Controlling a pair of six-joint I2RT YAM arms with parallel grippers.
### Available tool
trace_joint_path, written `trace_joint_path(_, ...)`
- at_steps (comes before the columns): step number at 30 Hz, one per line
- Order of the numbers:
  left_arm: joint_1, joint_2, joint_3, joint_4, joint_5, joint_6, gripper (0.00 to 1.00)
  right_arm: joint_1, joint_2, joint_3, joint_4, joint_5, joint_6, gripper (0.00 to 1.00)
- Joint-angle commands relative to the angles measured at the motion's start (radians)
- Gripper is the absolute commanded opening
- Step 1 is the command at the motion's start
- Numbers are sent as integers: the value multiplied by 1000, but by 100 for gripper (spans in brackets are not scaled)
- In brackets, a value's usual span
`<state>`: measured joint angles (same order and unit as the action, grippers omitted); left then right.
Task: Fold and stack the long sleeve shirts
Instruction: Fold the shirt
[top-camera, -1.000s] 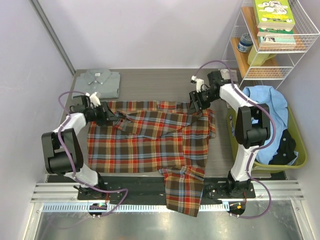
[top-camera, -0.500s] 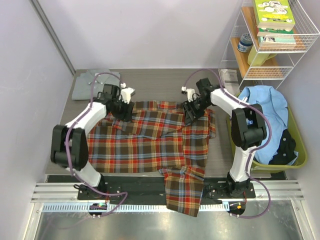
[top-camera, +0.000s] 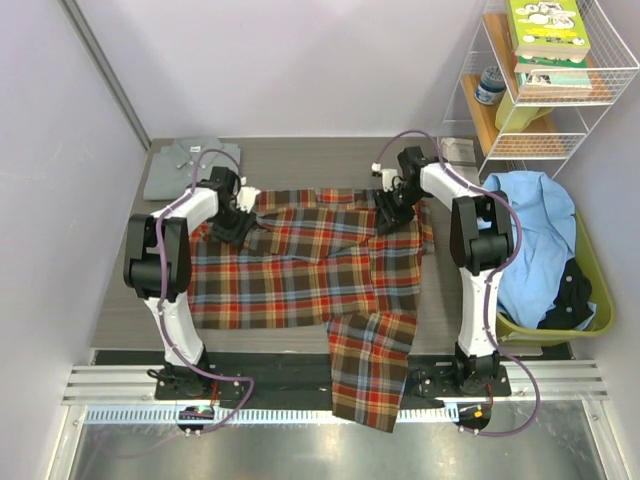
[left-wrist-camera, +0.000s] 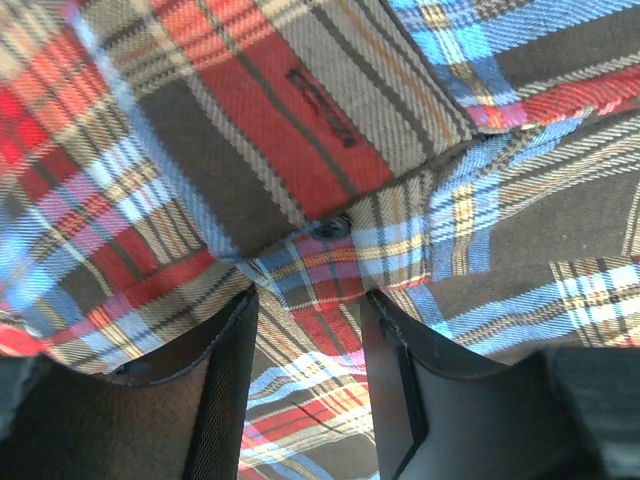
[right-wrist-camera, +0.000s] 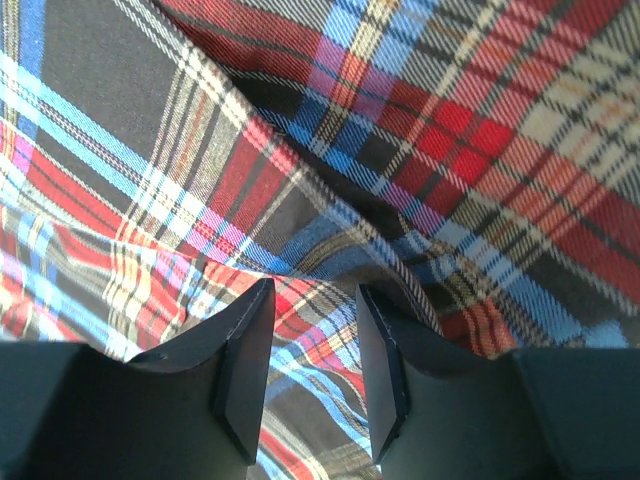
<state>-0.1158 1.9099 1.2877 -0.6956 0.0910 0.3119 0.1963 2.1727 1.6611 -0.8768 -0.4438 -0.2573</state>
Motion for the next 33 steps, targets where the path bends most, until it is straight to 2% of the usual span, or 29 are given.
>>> trace_joint_path(1, 5, 118, 88, 38, 64, -4, 47, -28, 104, 153, 32, 129, -59, 45)
trace_joint_path(3, 7, 77, 96, 9, 100, 10, 49, -28, 70, 212, -29, 111, -91, 47)
trace_joint_path(4, 7, 49, 93, -17, 184, 39, 52, -29, 44, 221, -57, 64, -118, 50)
trace_joint_path(6, 8, -76, 49, -71, 231, 91, 54, -28, -73, 187, -111, 41, -187, 52)
trace_joint_path(7, 10, -122, 32, -100, 309, 123, 58, -28, -118, 165, -132, -8, -219, 57)
trace_joint_path(8, 11, -228, 12, -129, 332, 154, 59, -28, -175, 99, -163, -19, -243, 59)
trace_joint_path(10, 11, -325, -42, -259, 416, 264, 64, -21, -335, 13, -209, -79, -360, 61)
trace_joint_path(12, 11, -448, -86, -359, 453, 401, 66, -8, -437, -153, -243, -75, -425, 61)
trace_joint_path(14, 11, -518, -186, -429, 451, 456, 68, 43, -591, -334, -255, -41, -511, 61)
trace_joint_path(16, 11, -613, -291, -462, 446, 515, 68, 127, -689, -502, -248, -17, -542, 61)
trace_joint_path(17, 11, -647, -332, -466, 437, 520, 68, 170, -777, -553, -226, 16, -546, 62)
trace_joint_path(19, 11, -725, -390, -467, 426, 544, 68, 242, -849, -653, -202, 59, -553, 62)
trace_joint_path(20, 11, -745, -440, -461, 420, 547, 68, 320, -911, -744, -164, 83, -557, 62)
trace_joint_path(23, 11, -804, -494, -463, 389, 569, 68, 429, -962, -872, -94, 177, -562, 63)
trace_joint_path(27, 11, -816, -514, -438, 336, 556, 68, 541, -912, -945, -25, 272, -553, 62)
trace_joint_path(29, 11, -815, -515, -423, 305, 538, 68, 574, -883, -969, 28, 324, -543, 62)
trace_joint_path(33, 11, -822, -519, -412, 282, 529, 68, 612, -824, -985, 71, 335, -534, 59)
